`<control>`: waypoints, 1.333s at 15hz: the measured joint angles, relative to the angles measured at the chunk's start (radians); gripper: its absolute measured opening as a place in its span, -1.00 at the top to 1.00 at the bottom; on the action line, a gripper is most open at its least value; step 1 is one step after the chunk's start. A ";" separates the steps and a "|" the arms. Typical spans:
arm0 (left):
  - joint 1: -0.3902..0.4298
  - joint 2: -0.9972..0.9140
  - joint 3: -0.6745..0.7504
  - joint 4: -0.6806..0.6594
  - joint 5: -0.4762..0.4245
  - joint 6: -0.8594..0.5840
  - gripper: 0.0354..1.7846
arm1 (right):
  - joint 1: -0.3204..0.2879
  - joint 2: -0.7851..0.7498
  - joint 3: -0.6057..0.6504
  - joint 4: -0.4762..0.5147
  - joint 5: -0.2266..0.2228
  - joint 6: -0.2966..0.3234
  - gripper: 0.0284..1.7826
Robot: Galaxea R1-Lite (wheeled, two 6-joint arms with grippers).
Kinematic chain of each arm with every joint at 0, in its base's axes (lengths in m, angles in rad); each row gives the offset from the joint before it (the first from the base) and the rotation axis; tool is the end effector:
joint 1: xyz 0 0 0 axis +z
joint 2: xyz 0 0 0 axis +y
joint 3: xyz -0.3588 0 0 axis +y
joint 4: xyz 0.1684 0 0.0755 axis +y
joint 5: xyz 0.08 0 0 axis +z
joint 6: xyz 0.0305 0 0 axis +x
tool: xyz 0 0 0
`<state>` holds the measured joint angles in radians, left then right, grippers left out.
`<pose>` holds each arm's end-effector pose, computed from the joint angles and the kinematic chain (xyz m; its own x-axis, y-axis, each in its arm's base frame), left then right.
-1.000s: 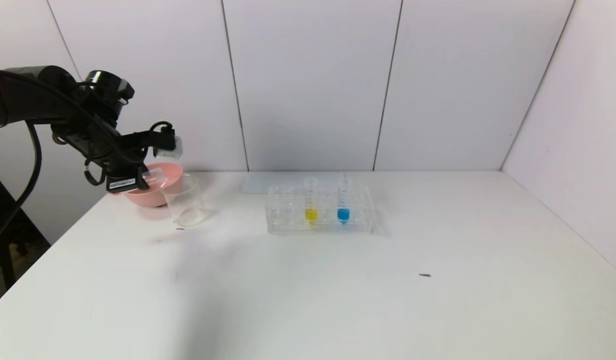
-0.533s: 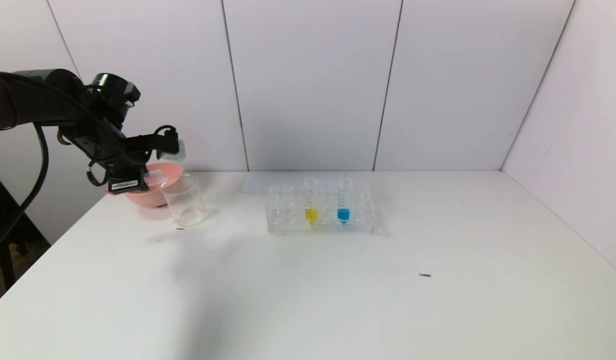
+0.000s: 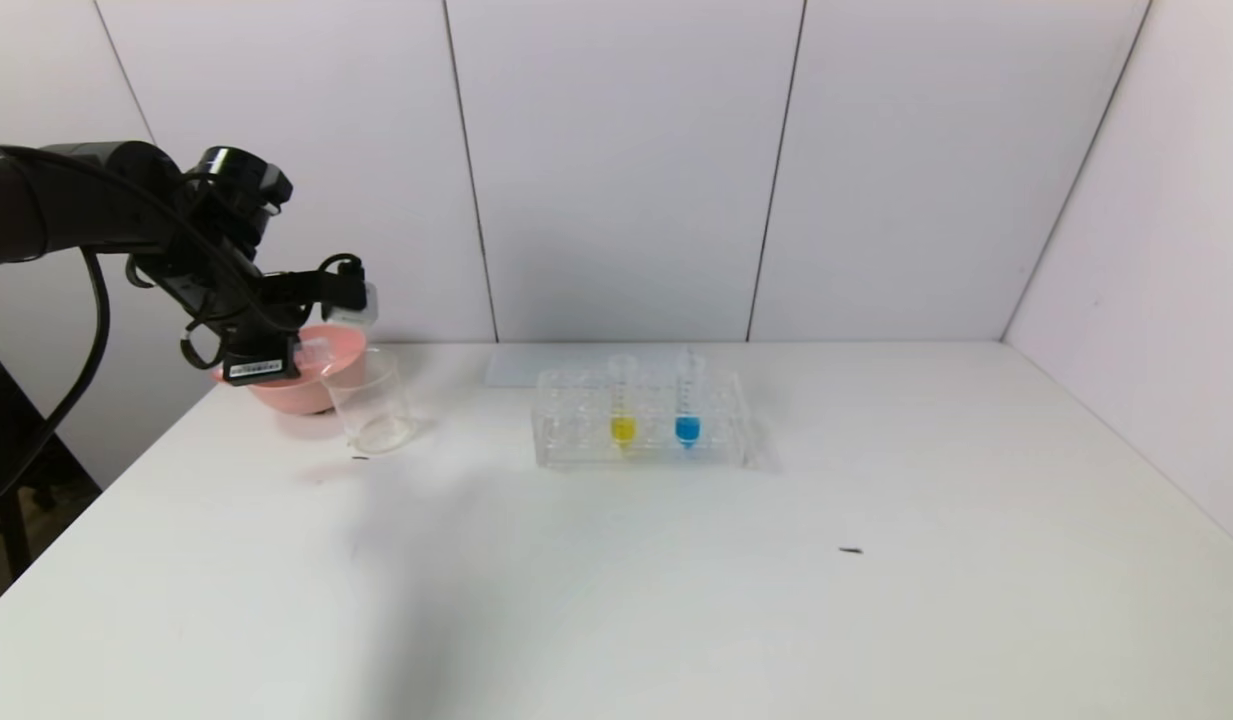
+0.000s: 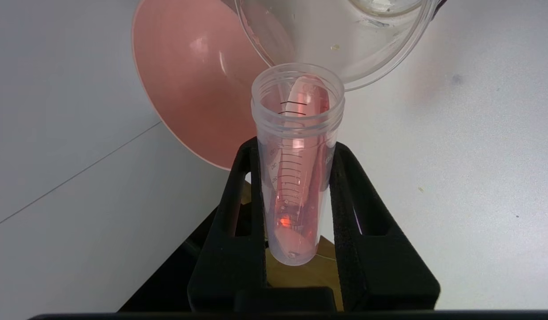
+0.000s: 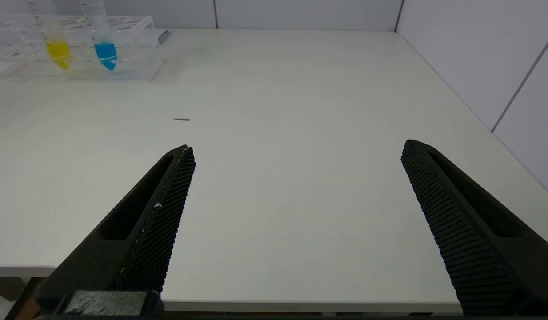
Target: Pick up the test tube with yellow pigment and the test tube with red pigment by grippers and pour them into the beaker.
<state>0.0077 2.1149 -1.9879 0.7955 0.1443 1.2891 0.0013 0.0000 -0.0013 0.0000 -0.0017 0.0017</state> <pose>0.4288 0.0077 0.2727 0.5964 0.1484 -0.7888 0.7394 0.2808 0.6119 -0.0800 -0.0002 0.0759 1.0000 -0.0004 0.0013 0.0004 1.0000 0.0017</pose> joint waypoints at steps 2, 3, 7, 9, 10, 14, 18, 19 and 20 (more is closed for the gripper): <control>-0.004 0.002 0.000 -0.001 0.023 0.001 0.53 | 0.000 0.000 0.000 0.000 0.000 0.000 -0.91; -0.004 0.004 0.000 -0.001 0.031 0.001 0.53 | 0.000 0.000 0.000 0.000 0.000 0.000 -0.91; -0.005 0.011 0.000 -0.006 0.040 0.019 0.53 | 0.000 0.000 0.000 0.000 0.000 0.000 -0.91; -0.008 0.011 0.000 -0.032 0.050 0.037 0.53 | 0.000 0.000 0.000 0.000 0.000 0.000 -0.91; -0.012 0.011 0.000 -0.035 0.055 0.039 0.53 | 0.000 0.000 0.000 0.000 0.000 0.000 -0.91; -0.021 0.012 0.000 -0.036 0.087 0.040 0.53 | 0.000 0.000 0.000 0.000 0.000 0.000 -0.91; -0.028 0.013 0.000 -0.036 0.108 0.042 0.53 | 0.000 0.000 0.000 0.000 0.000 0.000 -0.91; -0.029 0.013 0.000 -0.036 0.108 0.043 0.53 | 0.000 0.000 0.000 0.000 0.000 0.000 -0.91; -0.030 0.013 0.000 -0.036 0.108 0.043 0.53 | 0.000 0.000 0.000 0.000 0.000 0.000 -0.91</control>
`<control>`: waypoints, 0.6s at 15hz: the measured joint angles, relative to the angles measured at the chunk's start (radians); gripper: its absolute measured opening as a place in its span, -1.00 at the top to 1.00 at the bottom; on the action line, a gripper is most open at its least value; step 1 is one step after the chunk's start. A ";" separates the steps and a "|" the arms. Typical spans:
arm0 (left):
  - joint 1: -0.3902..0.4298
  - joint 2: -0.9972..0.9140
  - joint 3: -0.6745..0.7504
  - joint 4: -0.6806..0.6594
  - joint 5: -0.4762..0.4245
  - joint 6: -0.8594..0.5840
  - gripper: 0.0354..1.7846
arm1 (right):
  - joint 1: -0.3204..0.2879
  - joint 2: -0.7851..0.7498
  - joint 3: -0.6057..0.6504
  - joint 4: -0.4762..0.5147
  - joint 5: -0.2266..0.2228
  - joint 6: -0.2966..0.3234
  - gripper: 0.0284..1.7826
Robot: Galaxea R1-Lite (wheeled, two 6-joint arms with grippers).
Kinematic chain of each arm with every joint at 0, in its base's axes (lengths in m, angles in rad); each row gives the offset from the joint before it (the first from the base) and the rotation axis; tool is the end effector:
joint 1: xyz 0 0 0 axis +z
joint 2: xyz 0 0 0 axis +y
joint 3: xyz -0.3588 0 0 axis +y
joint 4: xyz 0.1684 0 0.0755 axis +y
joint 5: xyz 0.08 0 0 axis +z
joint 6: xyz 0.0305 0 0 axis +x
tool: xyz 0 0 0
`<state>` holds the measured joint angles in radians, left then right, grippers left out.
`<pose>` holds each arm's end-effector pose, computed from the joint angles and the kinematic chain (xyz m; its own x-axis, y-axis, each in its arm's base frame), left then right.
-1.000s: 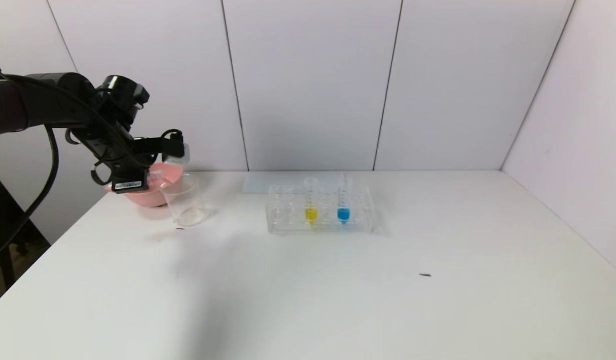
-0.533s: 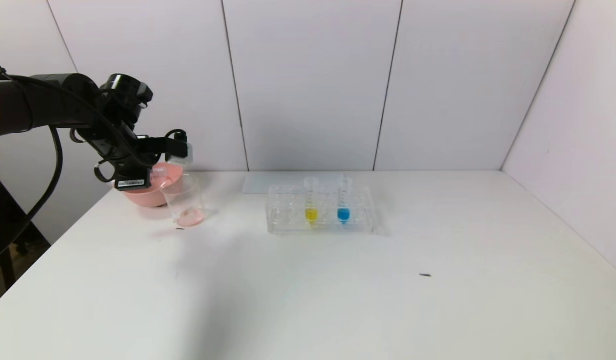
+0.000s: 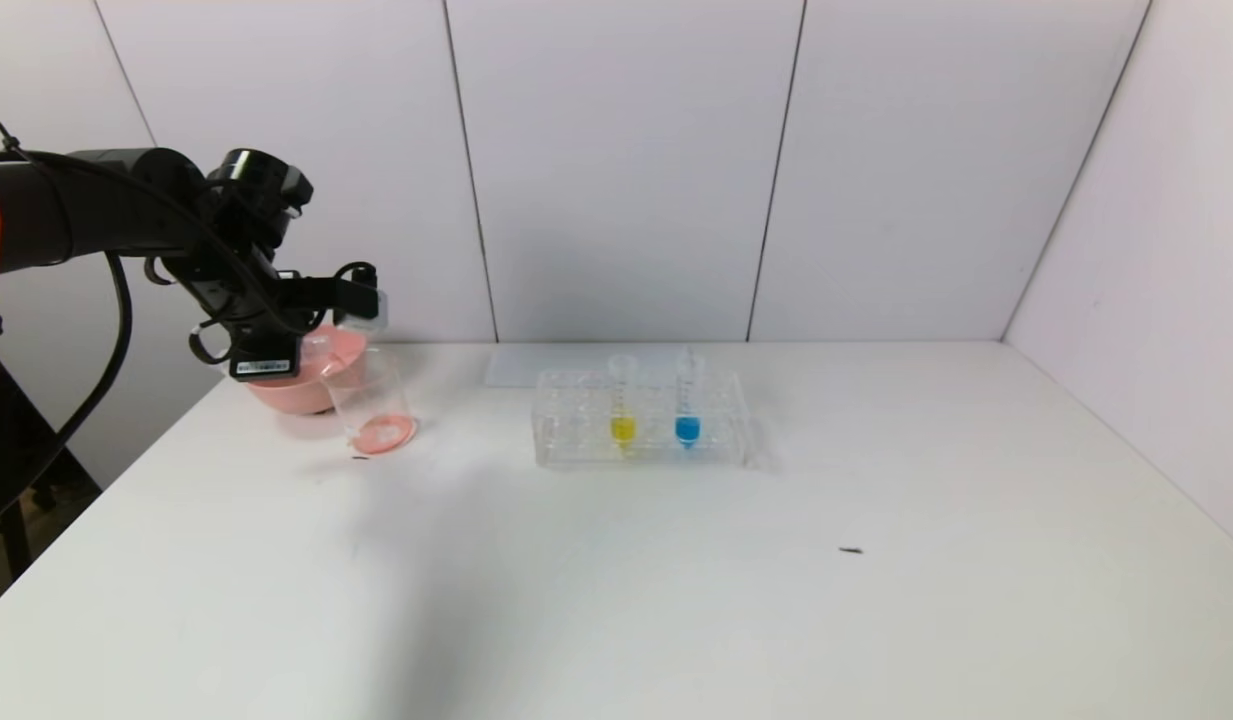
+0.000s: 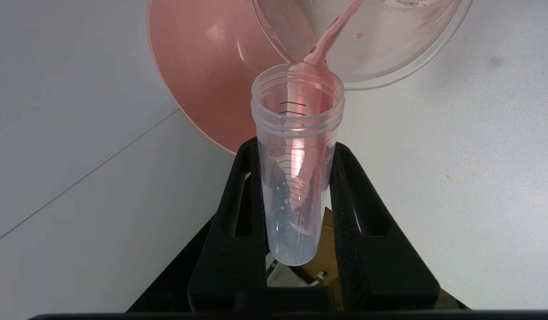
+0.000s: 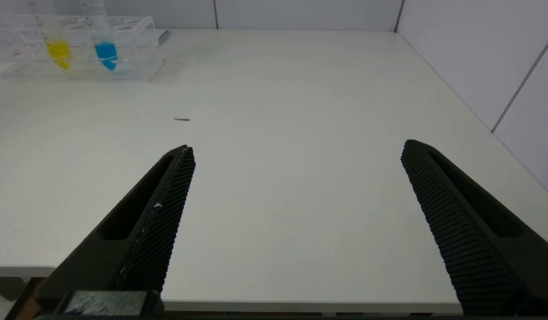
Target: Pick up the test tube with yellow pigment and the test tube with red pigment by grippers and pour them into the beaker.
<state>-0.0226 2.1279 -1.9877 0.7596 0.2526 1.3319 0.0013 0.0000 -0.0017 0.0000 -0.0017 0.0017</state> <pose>0.4352 -0.0022 0.2700 0.6075 0.2363 -0.7583 0.7292 0.2127 0.6504 -0.0800 -0.0002 0.0760 1.0000 -0.0004 0.0017 0.0004 1.0000 0.0017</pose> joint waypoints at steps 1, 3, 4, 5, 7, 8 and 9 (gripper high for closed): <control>-0.001 0.000 0.000 0.000 0.001 0.000 0.53 | 0.000 0.000 0.000 0.000 0.000 0.000 -0.91; -0.002 0.000 0.000 0.000 0.002 0.013 0.53 | 0.000 0.000 0.000 0.000 0.000 0.000 -0.91; -0.002 0.000 0.000 0.000 0.003 0.015 0.53 | 0.000 0.000 0.000 0.000 0.000 0.000 -0.91; -0.002 0.000 0.000 0.000 0.004 0.017 0.53 | 0.000 0.000 0.000 0.000 0.000 0.000 -0.91; -0.002 0.000 0.000 -0.010 0.020 0.028 0.53 | 0.000 0.000 0.000 0.000 0.000 0.000 -0.91; -0.004 0.000 0.000 -0.013 0.029 0.032 0.53 | 0.000 0.000 0.000 0.000 0.000 0.000 -0.91; -0.007 0.000 0.000 -0.015 0.037 0.037 0.53 | 0.000 0.000 0.000 0.000 0.000 0.000 -0.91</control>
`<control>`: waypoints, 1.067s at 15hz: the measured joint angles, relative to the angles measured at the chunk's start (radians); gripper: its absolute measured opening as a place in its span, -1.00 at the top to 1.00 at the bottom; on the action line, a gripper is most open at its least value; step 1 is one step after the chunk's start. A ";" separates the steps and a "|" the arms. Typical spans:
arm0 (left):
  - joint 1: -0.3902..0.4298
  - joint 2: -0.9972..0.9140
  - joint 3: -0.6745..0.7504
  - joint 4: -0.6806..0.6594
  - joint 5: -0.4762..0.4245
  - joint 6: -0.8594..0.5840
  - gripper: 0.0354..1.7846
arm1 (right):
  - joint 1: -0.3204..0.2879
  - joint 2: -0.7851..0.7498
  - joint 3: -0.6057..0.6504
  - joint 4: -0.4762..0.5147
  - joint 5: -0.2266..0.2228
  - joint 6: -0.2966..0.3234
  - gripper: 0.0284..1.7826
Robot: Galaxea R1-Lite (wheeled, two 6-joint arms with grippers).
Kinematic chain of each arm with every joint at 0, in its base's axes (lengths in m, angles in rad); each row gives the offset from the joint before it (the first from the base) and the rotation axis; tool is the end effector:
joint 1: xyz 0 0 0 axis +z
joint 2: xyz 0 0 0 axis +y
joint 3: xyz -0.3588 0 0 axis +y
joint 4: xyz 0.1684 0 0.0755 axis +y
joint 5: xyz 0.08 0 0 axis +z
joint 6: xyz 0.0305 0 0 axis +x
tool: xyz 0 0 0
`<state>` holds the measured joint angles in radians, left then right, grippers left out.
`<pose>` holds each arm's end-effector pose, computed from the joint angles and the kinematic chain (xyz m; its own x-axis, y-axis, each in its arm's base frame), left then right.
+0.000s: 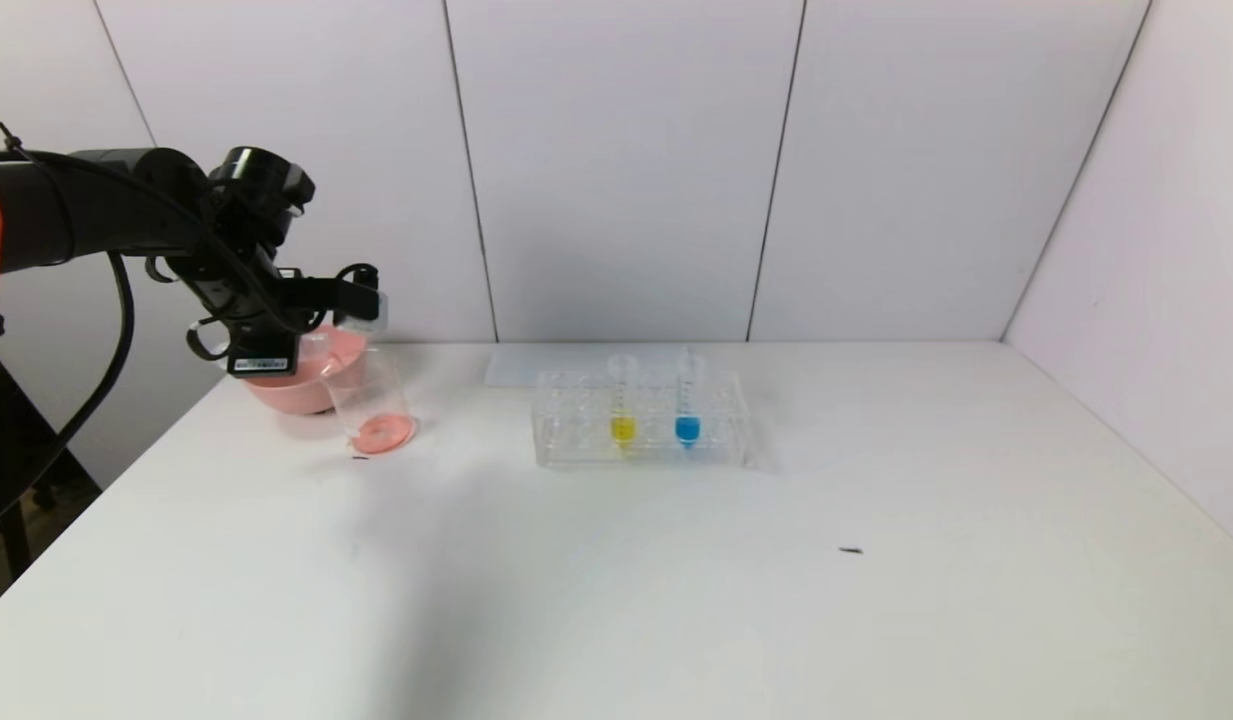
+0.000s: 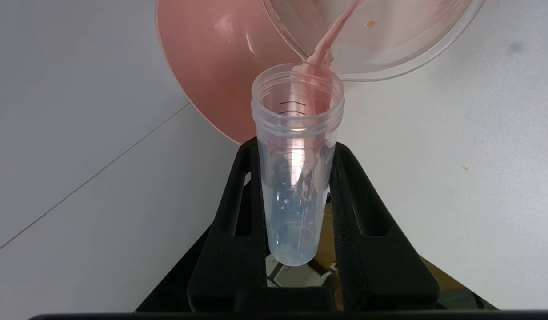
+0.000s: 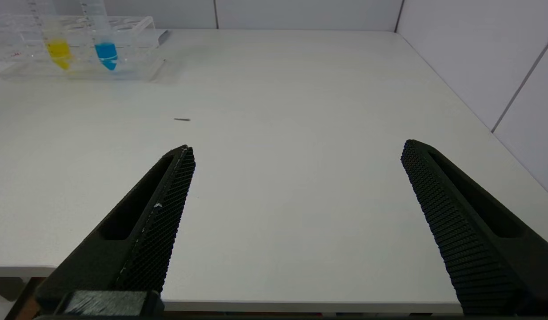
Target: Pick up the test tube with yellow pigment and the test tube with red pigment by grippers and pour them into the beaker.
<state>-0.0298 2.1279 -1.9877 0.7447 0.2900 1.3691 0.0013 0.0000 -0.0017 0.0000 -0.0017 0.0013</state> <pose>0.4363 -0.0043 0.2712 0.6152 0.2677 -0.7415 0.7273 0.1704 0.6649 -0.0800 -0.0002 0.0760 1.0000 -0.0004 0.0017 0.0004 1.0000 0.0013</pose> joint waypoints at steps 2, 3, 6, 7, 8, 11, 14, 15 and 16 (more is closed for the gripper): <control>-0.006 0.000 0.000 0.000 0.012 0.004 0.53 | 0.000 0.000 0.000 0.000 0.000 0.000 -0.91; -0.007 0.000 0.000 -0.001 0.016 0.005 0.53 | 0.000 0.000 0.000 0.000 0.000 0.000 -0.91; -0.007 -0.001 0.000 -0.006 0.031 0.024 0.53 | 0.000 0.000 0.000 0.000 0.000 0.000 -0.91; -0.010 -0.001 0.000 -0.008 0.039 0.025 0.53 | 0.000 0.000 0.000 0.000 0.000 0.000 -0.91; -0.013 -0.001 0.000 -0.009 0.044 0.027 0.53 | 0.000 0.000 0.000 0.000 0.000 0.000 -0.91; -0.017 -0.001 0.000 -0.021 0.061 0.049 0.53 | 0.000 0.000 0.000 0.000 0.000 0.000 -0.91; -0.020 -0.001 0.000 -0.020 0.061 0.051 0.53 | 0.000 0.000 0.000 0.000 0.000 0.000 -0.91; -0.021 -0.001 0.001 -0.020 0.061 0.051 0.53 | 0.000 0.000 0.000 0.000 0.000 0.000 -0.91; -0.021 -0.001 0.001 -0.020 0.061 0.051 0.53 | 0.000 0.000 0.000 0.000 0.000 0.000 -0.91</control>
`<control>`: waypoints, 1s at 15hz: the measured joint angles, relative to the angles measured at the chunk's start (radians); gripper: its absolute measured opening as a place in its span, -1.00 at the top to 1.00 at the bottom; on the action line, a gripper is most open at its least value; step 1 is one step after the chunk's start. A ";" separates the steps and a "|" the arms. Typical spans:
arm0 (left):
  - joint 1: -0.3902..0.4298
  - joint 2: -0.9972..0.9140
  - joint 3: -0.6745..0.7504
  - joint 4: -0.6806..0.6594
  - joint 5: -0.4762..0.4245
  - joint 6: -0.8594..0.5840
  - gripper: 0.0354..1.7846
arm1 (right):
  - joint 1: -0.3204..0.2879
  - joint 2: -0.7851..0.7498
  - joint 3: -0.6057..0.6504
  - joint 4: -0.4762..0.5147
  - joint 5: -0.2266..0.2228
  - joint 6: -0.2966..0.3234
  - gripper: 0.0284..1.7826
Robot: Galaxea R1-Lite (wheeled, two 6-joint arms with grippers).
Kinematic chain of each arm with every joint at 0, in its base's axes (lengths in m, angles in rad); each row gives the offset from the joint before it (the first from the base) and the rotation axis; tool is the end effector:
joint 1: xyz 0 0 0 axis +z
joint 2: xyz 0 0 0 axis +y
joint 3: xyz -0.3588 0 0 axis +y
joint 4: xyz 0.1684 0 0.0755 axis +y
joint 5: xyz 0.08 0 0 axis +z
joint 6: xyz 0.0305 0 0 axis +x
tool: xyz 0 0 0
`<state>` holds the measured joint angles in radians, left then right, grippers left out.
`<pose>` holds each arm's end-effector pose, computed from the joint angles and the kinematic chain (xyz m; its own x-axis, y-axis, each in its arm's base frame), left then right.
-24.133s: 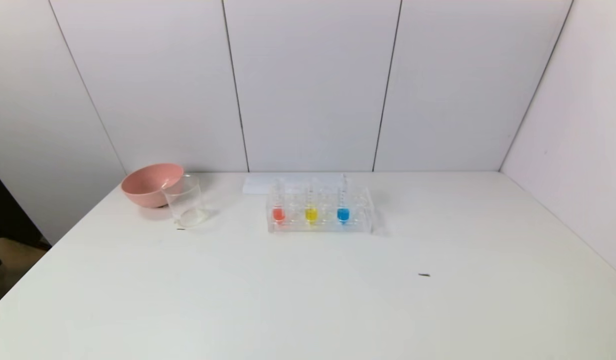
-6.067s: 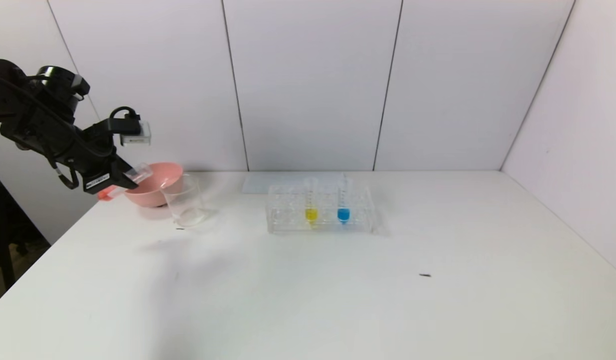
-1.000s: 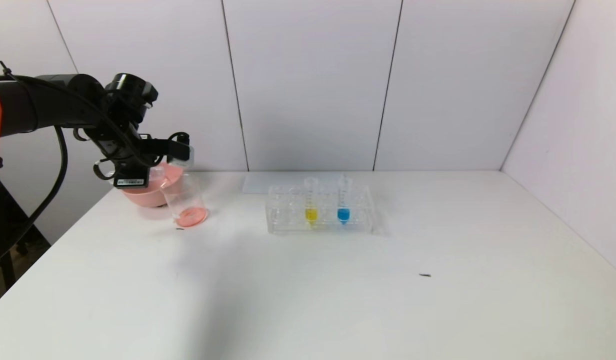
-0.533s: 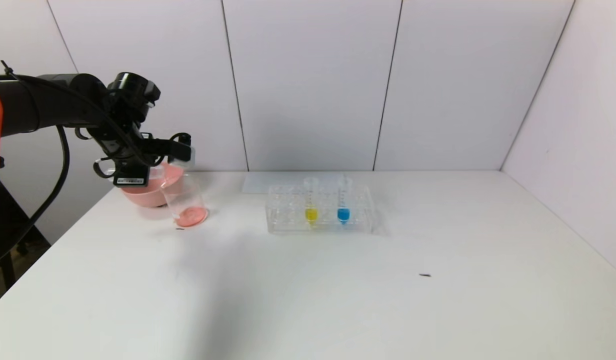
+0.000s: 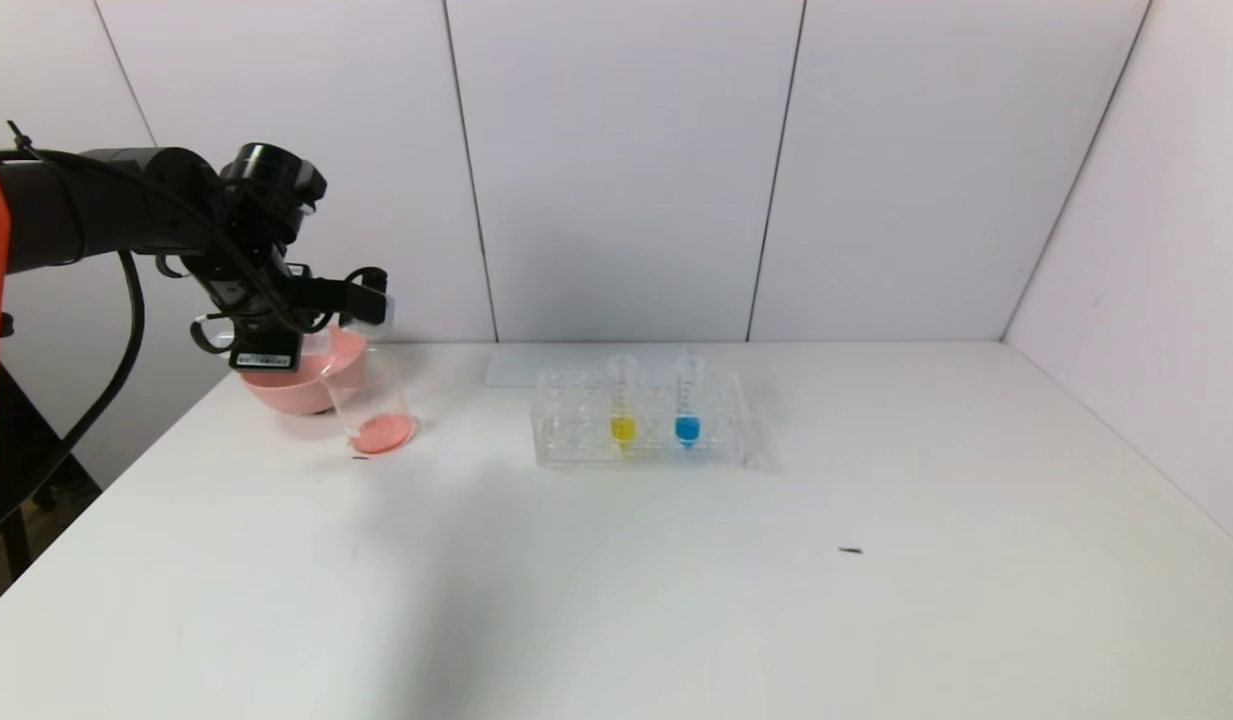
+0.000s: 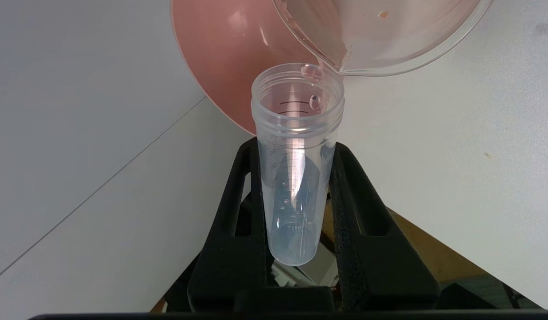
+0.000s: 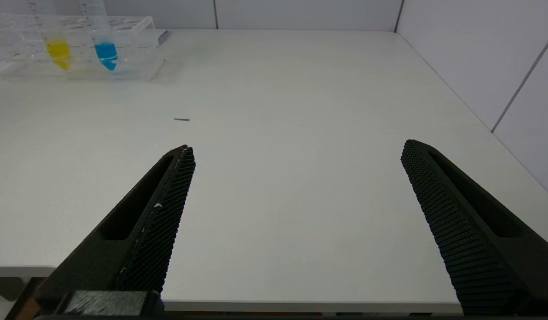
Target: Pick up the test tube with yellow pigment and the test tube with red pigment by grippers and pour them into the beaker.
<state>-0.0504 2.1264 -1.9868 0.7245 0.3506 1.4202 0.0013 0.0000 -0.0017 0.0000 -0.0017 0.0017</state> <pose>0.4370 -0.0116 0.2735 0.6264 0.3123 -0.7142 0.7246 0.1045 0.6812 -0.0800 -0.0002 0.0760 1.0000 -0.0004 0.0017 0.0004 1.0000 0.0017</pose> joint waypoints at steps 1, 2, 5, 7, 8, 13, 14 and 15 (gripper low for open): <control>0.000 0.000 0.000 0.001 0.000 0.000 0.53 | 0.000 0.000 0.000 0.000 0.000 0.000 -0.91; 0.000 0.000 0.000 0.001 0.001 0.000 0.53 | 0.000 0.000 0.000 0.000 0.000 0.000 -0.91; -0.005 0.000 0.000 0.000 0.032 0.002 0.53 | 0.000 0.000 0.000 0.000 0.000 0.000 -0.91; -0.009 0.000 0.000 -0.001 0.039 0.003 0.53 | 0.000 0.000 0.000 0.000 0.000 0.000 -0.91; -0.011 0.000 0.000 -0.001 0.040 0.003 0.53 | 0.000 0.000 0.000 0.000 0.000 0.000 -0.91; -0.014 -0.001 -0.001 -0.001 0.040 0.003 0.53 | 0.000 0.000 0.000 0.000 0.000 0.000 -0.91; -0.014 -0.003 -0.001 0.001 0.041 0.002 0.53 | 0.000 0.000 0.000 0.000 0.000 0.000 -0.91; -0.014 -0.007 0.000 0.008 0.041 0.003 0.53 | 0.000 0.000 0.000 0.000 0.000 0.000 -0.91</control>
<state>-0.0643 2.1196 -1.9872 0.7321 0.3915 1.4230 0.0013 0.0000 -0.0017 0.0000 -0.0017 0.0017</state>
